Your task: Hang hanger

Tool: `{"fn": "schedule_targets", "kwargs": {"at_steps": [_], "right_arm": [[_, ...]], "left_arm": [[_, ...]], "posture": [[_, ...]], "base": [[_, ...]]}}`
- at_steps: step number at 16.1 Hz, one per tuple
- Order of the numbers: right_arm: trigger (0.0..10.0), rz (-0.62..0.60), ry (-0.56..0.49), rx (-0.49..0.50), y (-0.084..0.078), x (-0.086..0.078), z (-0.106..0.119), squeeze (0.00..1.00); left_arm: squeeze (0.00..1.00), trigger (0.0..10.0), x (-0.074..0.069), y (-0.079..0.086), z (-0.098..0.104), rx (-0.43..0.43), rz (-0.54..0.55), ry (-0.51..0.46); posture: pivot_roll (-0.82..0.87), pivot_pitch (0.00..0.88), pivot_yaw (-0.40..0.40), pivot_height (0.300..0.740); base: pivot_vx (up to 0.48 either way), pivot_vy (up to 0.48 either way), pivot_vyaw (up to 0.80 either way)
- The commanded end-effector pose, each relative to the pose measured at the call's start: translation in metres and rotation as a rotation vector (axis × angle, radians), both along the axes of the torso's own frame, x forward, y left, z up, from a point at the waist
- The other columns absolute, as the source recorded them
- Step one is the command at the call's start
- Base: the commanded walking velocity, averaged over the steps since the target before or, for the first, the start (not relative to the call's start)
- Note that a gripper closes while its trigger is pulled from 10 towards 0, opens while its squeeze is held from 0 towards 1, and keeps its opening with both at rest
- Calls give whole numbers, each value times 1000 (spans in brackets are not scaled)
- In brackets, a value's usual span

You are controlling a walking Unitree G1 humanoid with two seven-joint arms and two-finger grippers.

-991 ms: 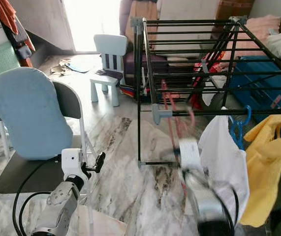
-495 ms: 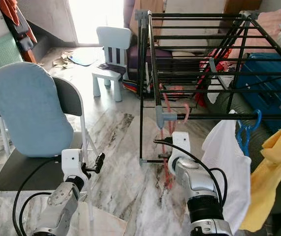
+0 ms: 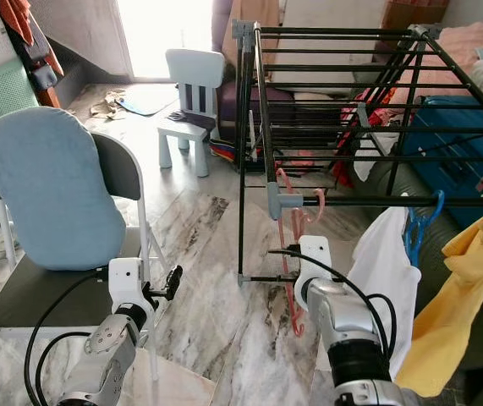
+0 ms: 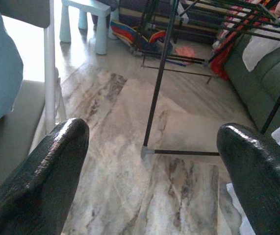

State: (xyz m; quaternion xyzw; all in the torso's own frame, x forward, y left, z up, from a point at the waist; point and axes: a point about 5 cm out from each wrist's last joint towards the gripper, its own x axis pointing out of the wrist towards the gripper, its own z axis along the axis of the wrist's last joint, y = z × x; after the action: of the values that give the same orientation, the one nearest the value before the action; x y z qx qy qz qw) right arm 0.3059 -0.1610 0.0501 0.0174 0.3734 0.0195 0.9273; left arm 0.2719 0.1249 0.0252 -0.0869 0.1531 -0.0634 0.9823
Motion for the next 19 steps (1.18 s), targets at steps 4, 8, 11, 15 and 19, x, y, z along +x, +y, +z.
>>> {"fn": "schedule_targets", "kwargs": {"at_steps": [4,8,11,15,19], "right_arm": [[10000,88,6,-27,11,2,-3,0],[10000,141,1,-31,22,3,-4,0],[10000,137,-3,-52,20,3,-5,0],[10000,87,-6,-58,6,-1,-9,1000],[10000,87,-82,-108,-1,-2,-7,1000]], "left_arm": [[0,10000,0,-2,-3,7,-2,24],[0,10000,0,-3,-3,6,4,26],[0,10000,0,-3,-4,4,6,29],[0,10000,0,-4,-5,1,1,38],[0,10000,0,-4,-7,0,-5,46]], "posture": [[-147,0,-35,740],[-139,0,-42,740],[-141,0,-43,740],[-149,0,-42,740],[-149,0,-43,740]], "base": [[0,0,0],[0,0,0],[0,0,0],[0,0,0],[0,0,0]]}}
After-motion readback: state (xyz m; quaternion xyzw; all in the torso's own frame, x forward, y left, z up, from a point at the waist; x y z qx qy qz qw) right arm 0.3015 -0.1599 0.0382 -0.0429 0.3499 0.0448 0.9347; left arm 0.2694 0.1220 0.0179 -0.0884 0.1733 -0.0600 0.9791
